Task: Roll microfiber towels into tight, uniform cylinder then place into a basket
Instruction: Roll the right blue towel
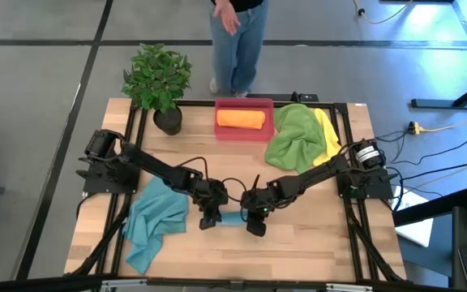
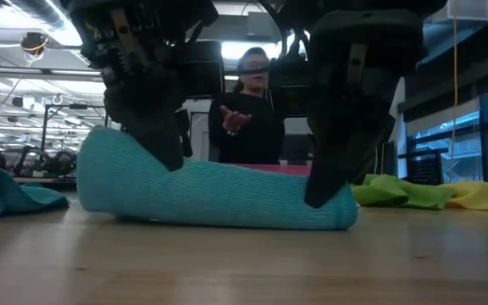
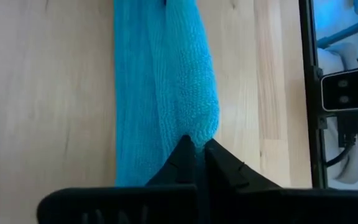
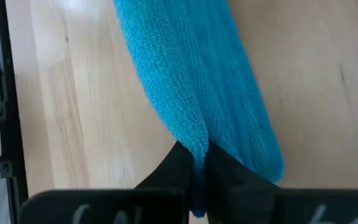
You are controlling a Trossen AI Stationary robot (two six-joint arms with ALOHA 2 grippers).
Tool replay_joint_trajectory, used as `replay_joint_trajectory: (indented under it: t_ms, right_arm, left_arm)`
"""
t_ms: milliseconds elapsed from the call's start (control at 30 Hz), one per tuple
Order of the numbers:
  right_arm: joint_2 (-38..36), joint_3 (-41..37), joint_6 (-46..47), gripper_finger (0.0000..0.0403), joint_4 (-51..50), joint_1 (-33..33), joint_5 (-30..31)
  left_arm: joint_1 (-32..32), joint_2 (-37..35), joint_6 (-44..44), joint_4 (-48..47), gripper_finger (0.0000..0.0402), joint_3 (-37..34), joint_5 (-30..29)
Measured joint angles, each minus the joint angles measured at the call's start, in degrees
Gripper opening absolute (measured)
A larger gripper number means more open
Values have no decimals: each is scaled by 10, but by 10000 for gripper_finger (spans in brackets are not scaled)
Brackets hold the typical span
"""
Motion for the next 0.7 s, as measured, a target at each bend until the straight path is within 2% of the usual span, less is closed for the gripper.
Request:
replay_joint_trajectory:
  t_ms: [233,333,500,700]
  right_arm:
    - [8,1,-9,18,-16,-6,27]
    - [15,2,-14,18,-15,-6,28]
    - [21,3,-15,18,-16,-7,32]
    - [21,3,-16,18,-17,-9,39]
  left_arm:
    - [1,26,-1,-13,0,2,-21]
    - [-2,30,24,-13,9,1,-52]
    - [-3,26,63,-13,45,-1,-78]
    - [-3,14,86,-24,96,-2,-80]
